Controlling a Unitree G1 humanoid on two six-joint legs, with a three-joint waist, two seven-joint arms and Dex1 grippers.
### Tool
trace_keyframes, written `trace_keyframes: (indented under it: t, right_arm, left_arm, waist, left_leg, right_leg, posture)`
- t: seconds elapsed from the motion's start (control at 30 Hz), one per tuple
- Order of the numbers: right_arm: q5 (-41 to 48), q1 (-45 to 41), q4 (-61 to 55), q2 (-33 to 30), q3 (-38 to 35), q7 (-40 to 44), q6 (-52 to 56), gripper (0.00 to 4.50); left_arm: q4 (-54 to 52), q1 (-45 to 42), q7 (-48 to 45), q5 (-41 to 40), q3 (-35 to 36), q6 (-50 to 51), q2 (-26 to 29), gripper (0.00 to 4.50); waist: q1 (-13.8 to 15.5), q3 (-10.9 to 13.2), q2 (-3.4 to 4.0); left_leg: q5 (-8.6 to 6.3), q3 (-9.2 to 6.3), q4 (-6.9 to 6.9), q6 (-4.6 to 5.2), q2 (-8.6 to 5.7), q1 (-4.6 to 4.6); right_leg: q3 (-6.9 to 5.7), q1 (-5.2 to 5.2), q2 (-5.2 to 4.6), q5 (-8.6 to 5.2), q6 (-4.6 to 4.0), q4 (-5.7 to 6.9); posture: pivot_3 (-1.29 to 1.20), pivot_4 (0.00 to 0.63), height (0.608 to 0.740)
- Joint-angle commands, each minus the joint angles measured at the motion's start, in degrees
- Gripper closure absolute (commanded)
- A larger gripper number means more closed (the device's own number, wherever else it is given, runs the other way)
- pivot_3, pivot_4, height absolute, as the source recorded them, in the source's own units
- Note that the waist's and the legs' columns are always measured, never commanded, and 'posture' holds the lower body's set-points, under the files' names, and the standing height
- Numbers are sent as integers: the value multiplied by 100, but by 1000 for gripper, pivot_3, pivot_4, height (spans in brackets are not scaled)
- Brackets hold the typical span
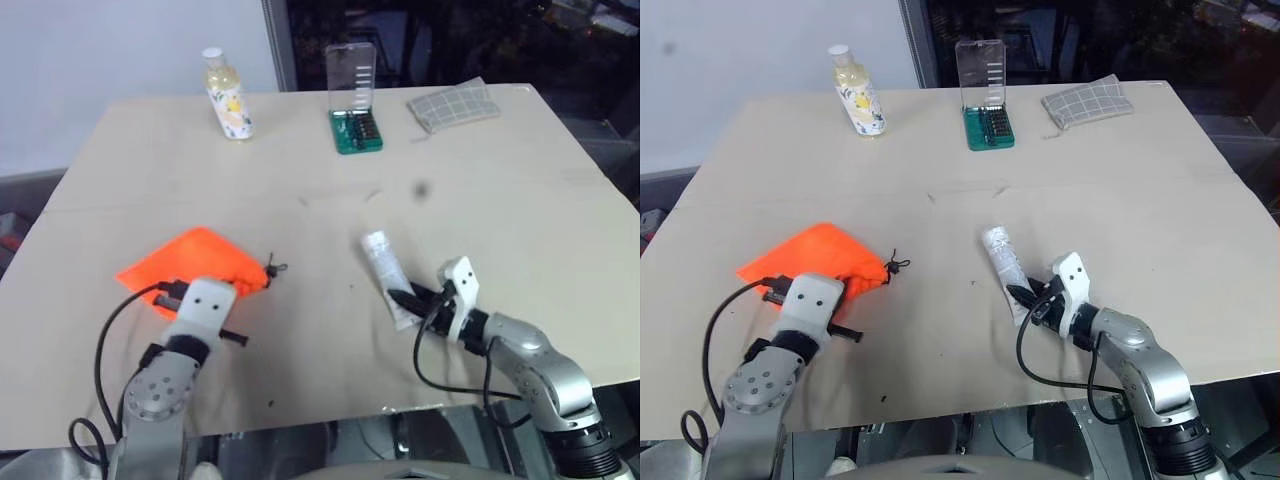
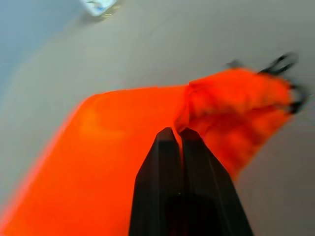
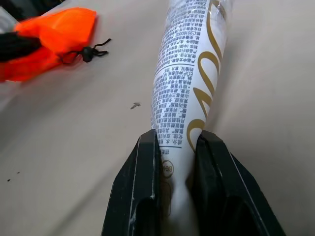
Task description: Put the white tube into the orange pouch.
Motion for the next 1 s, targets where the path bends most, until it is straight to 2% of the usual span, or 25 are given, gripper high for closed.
trace_keyframes:
  t: [0.03,0.13,0.3,0.4,0.6,0.73,0.9,1.0]
  right_arm:
    - [-77,-220,-500,-235,269,233,44,3778]
    - [-187,-420,-690,-674,499,458,284,3778]
    - [-387,-804,-902,-1271,676,768,398,3778]
    - [-715,-1145,-935,-1554,935,790,590,3778]
    - [-1273,-1744,-659,-1771,1457,948,628,3778]
    - [-1456,-2207,-529,-1636,1845,1267,462,3778]
    - [-1622,-2889,-129,-957,2380,1493,426,3778]
    - [-1677,-3036,21,-758,2502,1580,392,3778]
  left_arm:
    - [-308,-352,-220,-1199,205,704,-294,4485]
    - [-234,-835,-379,-1972,233,1146,-370,4485]
    - [195,-1478,-692,-2834,153,1326,-267,4485]
    - [292,-1549,-830,-3481,286,1617,-220,4485]
    - [387,-1462,-822,-4118,472,1742,65,4485]
    - [392,-1349,-814,-4324,588,1753,328,4485]
    - [233,-1108,-780,-4672,685,1770,567,4485]
    - [218,-1098,-715,-4768,668,1723,620,4485]
  waist:
    - [2,-1,-10]
    - [22,-2,-12]
    - [10,-3,-13]
    - [-13,-3,-13]
    - [8,-2,-14]
    - [7,-2,-14]
    - [-15,-1,-13]
    - [36,-1,-15]
  left_leg:
    - [0,-4,4,0,0,-2]
    - [1,-13,10,-2,-4,-2]
    - [2,-10,17,-3,-21,0]
    - [13,-11,17,-22,-22,0]
    - [14,-14,13,-25,-18,-6]
    - [15,-13,13,-26,-21,-5]
    - [17,-12,8,-30,-6,-3]
    - [18,-18,8,-31,-9,-8]
  right_leg:
    - [-4,-1,1,0,0,2]
    - [-14,1,2,0,0,14]
    - [-10,3,1,0,0,17]
    - [-9,2,3,0,0,17]
    - [-9,-3,-1,0,-1,16]
    - [-8,-2,-5,0,0,14]
    - [-7,-8,3,-1,-2,17]
    - [-12,-9,-1,0,-2,15]
  posture:
    - [0,150,740]
    - [0,150,740]
    - [0,150,740]
    - [0,150,740]
    - [0,150,740]
    - [0,150,740]
    - [0,150,740]
    - [0,150,740]
